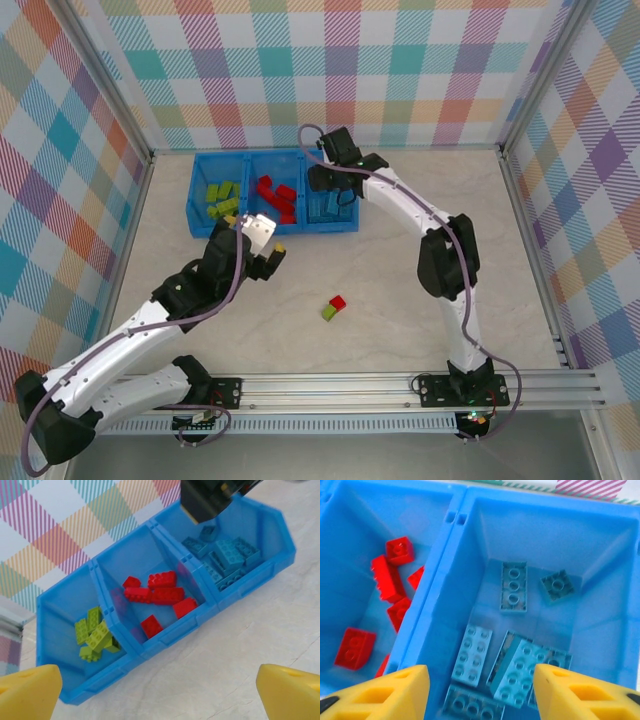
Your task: Sort the legos into containers by color
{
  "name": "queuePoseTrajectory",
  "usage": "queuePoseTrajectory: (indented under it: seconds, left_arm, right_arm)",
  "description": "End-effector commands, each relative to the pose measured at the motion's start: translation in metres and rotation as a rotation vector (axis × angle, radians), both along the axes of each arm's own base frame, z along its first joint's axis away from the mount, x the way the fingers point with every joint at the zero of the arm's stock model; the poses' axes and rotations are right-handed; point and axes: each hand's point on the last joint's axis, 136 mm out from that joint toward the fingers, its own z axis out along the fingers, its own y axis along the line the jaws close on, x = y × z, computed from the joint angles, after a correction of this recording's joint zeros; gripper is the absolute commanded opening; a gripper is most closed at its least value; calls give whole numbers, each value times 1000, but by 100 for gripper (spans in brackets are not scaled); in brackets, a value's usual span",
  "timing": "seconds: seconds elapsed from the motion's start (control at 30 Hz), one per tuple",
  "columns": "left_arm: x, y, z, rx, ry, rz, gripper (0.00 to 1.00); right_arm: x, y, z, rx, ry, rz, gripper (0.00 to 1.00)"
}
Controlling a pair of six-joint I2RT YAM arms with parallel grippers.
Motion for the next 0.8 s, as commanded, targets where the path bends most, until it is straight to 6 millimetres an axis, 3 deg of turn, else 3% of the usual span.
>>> queuePoseTrajectory:
  seconds: [0.0,0.1,0.2,0.3,0.43,0.6,0.77]
  left_arm:
    - [4,19,8,60,-5,96,100]
    - [2,15,7,31,7,80,100]
    - [-3,1,5,-33,53,16,100]
    - [-18,-33,-7,-126,212,-137,100]
    - [-44,-73,-43,-220,530,-181,100]
    - [-70,-114,-94,-134,730,-211,98]
    - [-90,-150,-147,-64,918,-240,95]
  right_arm:
    - [-53,-5,55,84,-3,140,62]
    - [-100,-21,69,156,11,180,65]
    - [-152,-43,69,234,57,187,69]
    - [-206,-60,65,322,107,225,73]
    - [-270,-76,63,419,130,336,87]
    - [-313,-100,46,378,236,344,94]
    - [-328,-110,28,362,375,275,100]
